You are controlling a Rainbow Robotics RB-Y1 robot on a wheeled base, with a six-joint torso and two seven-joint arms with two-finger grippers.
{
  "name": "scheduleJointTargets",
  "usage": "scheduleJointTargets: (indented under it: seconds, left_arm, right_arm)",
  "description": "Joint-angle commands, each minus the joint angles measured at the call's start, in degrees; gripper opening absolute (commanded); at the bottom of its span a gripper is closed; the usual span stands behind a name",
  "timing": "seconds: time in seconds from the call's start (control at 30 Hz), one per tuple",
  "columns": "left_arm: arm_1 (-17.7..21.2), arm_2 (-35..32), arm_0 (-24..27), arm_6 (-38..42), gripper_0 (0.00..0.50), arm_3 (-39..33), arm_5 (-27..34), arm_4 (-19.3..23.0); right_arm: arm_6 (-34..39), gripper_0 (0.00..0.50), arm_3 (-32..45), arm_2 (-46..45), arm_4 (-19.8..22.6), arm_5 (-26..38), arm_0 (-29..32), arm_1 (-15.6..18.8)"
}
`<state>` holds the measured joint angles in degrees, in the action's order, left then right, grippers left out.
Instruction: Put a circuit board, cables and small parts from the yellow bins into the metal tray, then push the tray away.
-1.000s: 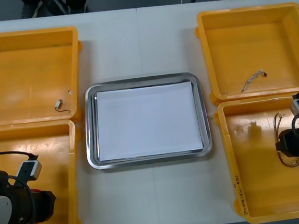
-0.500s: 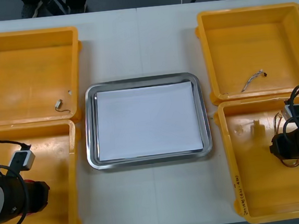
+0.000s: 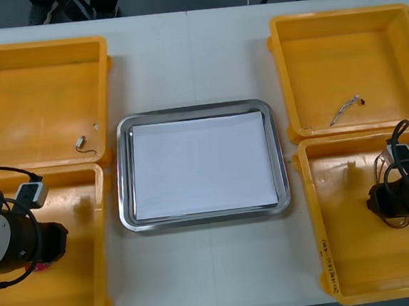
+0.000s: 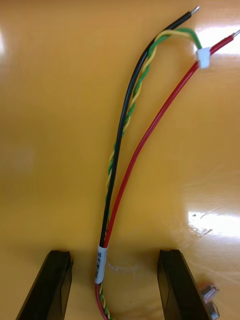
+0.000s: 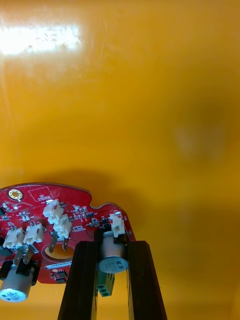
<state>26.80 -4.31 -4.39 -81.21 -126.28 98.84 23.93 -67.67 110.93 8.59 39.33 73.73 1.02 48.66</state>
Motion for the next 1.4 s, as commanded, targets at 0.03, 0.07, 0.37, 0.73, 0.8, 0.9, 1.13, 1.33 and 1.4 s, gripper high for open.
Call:
scheduleJointTargets:
  seconds: [0.03, 0.07, 0.37, 0.73, 0.8, 0.9, 1.13, 1.33, 1.4]
  left_arm:
    - [0.6, -1.6, 2.6, -4.7, 0.0, 1.0, 0.4, 0.5]
    - [0.6, -1.6, 2.7, -4.7, 0.0, 1.0, 0.4, 0.6]
    - [0.6, -1.7, 2.6, -4.6, 0.276, 1.0, 0.6, 0.6]
    - [0.6, -3.9, 2.1, -4.3, 0.5, -0.4, 2.0, 2.3]
    - [0.6, -4.3, 1.4, -3.9, 0.5, -0.8, 2.1, 2.7]
    - [0.6, -4.8, 0.5, -2.7, 0.5, -1.1, 2.1, 3.2]
    - [0.5, -4.7, -1.4, 4.8, 0.5, -1.9, 1.1, 4.2]
    - [0.5, -3.2, -3.2, 10.7, 0.5, -2.2, -0.1, 4.3]
    - [0.6, -2.5, -3.7, 11.0, 0.5, -2.5, -0.4, 3.9]
  right_arm:
    - [-2.6, 0.5, -2.2, 1.2, -0.6, -1.1, -1.4, -0.2]
    - [-2.6, 0.497, -2.2, 1.2, -0.6, -1.1, -1.4, -0.2]
    - [-2.3, 0.111, -3.4, 1.6, -0.4, -1.4, -1.4, -0.3]
    - [-2.1, 0.0, -3.8, 1.5, -0.2, -1.7, -1.6, -0.3]
    - [-2.2, 0.0, -3.8, 1.3, 0.0, -1.7, -2.1, -0.1]
    - [-2.6, 0.0, -3.4, 0.3, 0.5, 0.1, -2.9, 0.4]
    - [-3.3, 0.0, -0.7, -3.4, 5.0, 7.4, -5.3, 1.4]
    - [-2.6, 0.0, 3.1, -5.3, 6.8, 14.3, -7.6, 2.1]
    - [-2.4, 0.0, 3.9, -5.7, 7.8, 16.0, -8.4, 2.1]
